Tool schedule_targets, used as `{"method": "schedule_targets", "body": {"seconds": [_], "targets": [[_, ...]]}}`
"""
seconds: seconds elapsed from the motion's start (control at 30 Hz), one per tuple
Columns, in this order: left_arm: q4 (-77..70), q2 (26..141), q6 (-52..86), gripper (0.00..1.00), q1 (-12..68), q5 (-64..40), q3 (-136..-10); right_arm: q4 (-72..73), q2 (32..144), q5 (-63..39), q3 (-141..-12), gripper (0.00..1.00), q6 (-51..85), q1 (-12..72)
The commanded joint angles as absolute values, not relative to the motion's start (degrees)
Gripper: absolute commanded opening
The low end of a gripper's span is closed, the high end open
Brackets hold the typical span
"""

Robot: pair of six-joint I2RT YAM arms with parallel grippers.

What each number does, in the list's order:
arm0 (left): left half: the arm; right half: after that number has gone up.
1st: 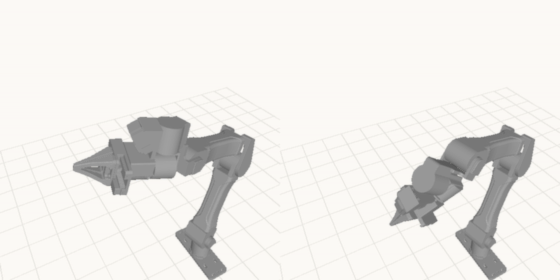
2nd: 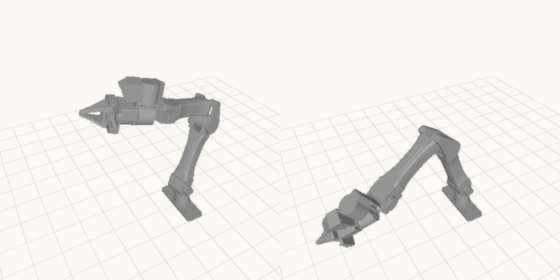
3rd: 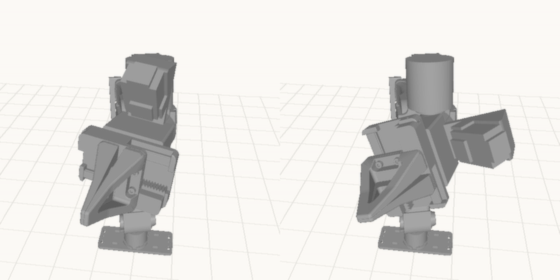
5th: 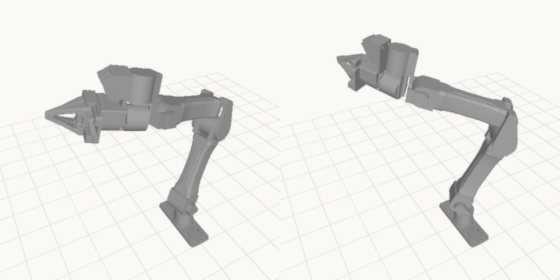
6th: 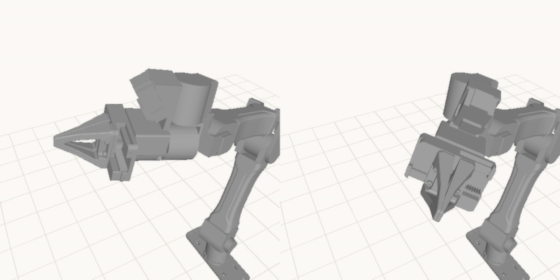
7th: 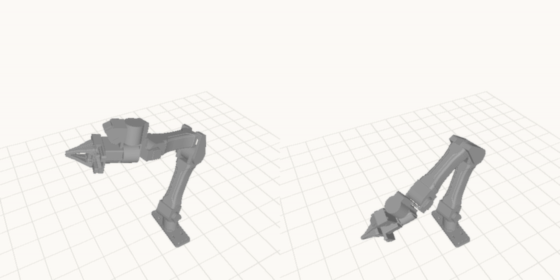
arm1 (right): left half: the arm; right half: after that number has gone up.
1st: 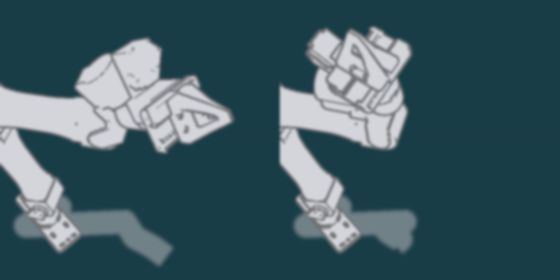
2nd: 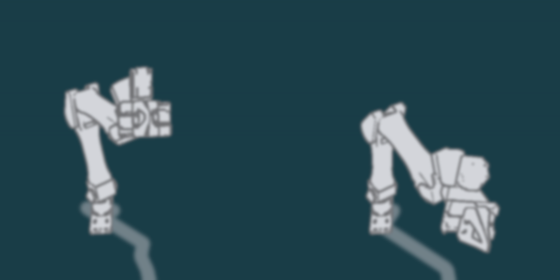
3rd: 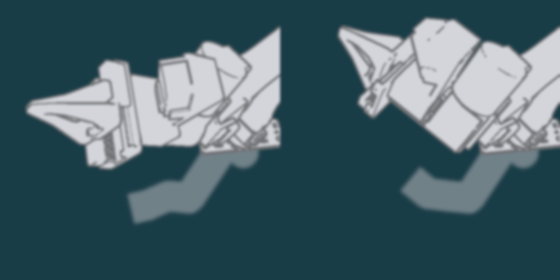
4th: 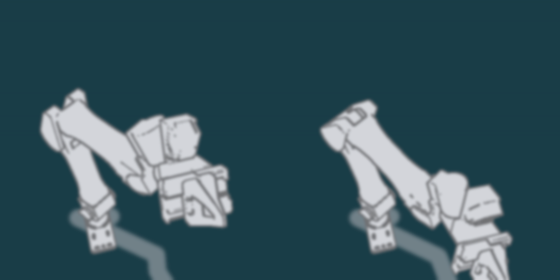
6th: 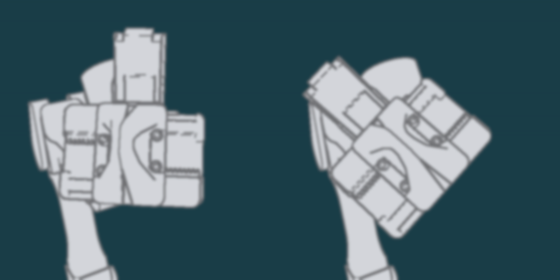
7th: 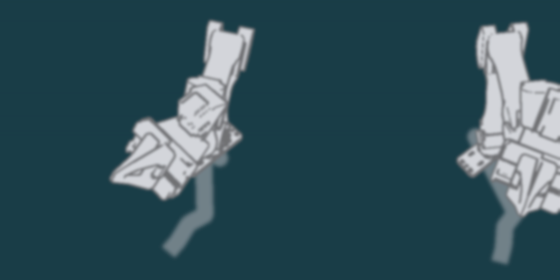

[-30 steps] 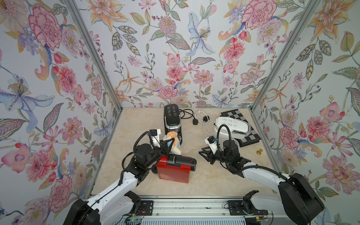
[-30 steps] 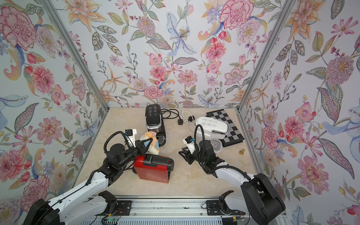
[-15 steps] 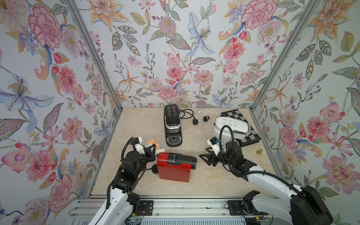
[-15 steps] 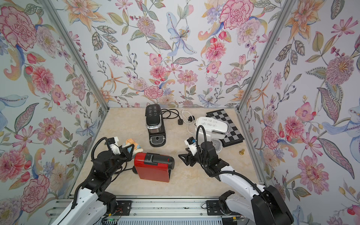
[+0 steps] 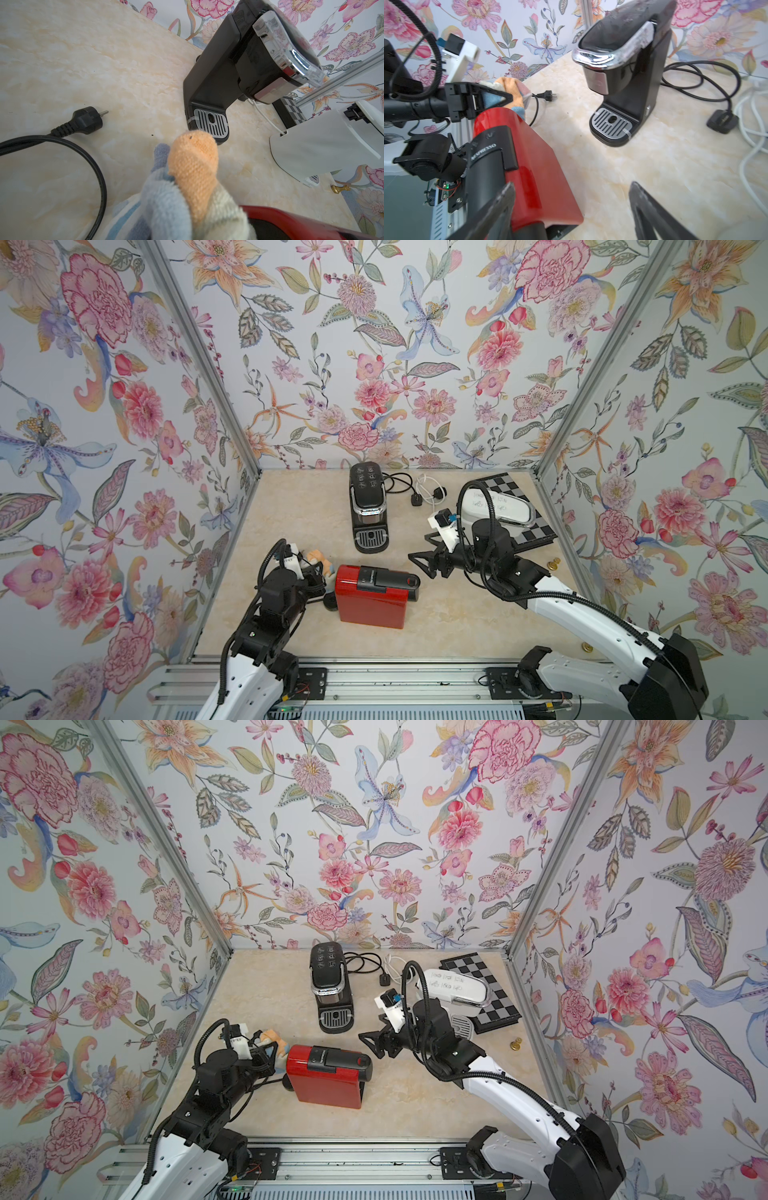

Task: Wipe the surface of a coffee machine
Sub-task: Wipe the dirt from the surface of the coffee machine.

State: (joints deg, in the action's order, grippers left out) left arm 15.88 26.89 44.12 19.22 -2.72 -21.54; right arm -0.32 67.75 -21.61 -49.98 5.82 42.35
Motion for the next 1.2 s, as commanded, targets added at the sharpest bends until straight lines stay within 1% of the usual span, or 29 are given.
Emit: {"method": "schedule_targets", "body": {"seconds": [0.0,0.1,0.23,0.37,0.5,0.6,0.83,0.93,1.17], "targets": [[16.99,25.47,43.74,0.00,20.82,-2.99,-22.94,-4.86,72.75,-18.79,-55.49,0.88,5.07,48.03],[16.26,24.06,43.68,0.00,22.87,-4.28,-23.77,-5.27,77.23,-16.92,-58.45,0.89,5.31,50.90],[18.73,24.64,42.19,0.00,25.18,-3.90,-28.32,-5.27,80.86,-15.28,-59.95,0.90,5.18,52.90],[21.42,29.11,40.98,0.00,27.16,-7.55,-31.60,-6.70,82.80,-14.98,-61.30,0.91,3.66,54.19],[26.84,34.63,42.72,0.00,29.50,-6.15,-32.72,-8.30,83.89,-15.06,-62.09,0.91,2.60,54.85],[26.01,35.88,46.56,0.00,30.55,-6.72,-30.01,-9.11,84.52,-15.24,-62.18,0.91,2.22,54.89],[21.12,34.06,54.42,0.00,30.87,-10.62,-21.10,-9.84,86.38,-16.38,-62.44,0.91,1.66,54.85],[17.57,35.21,55.55,0.00,30.87,-12.11,-18.03,-9.84,86.86,-16.95,-62.66,0.91,1.50,54.87],[11.21,38.52,55.93,0.00,30.68,-9.97,-14.23,-9.78,87.17,-17.61,-61.99,0.92,1.32,54.86]]}}
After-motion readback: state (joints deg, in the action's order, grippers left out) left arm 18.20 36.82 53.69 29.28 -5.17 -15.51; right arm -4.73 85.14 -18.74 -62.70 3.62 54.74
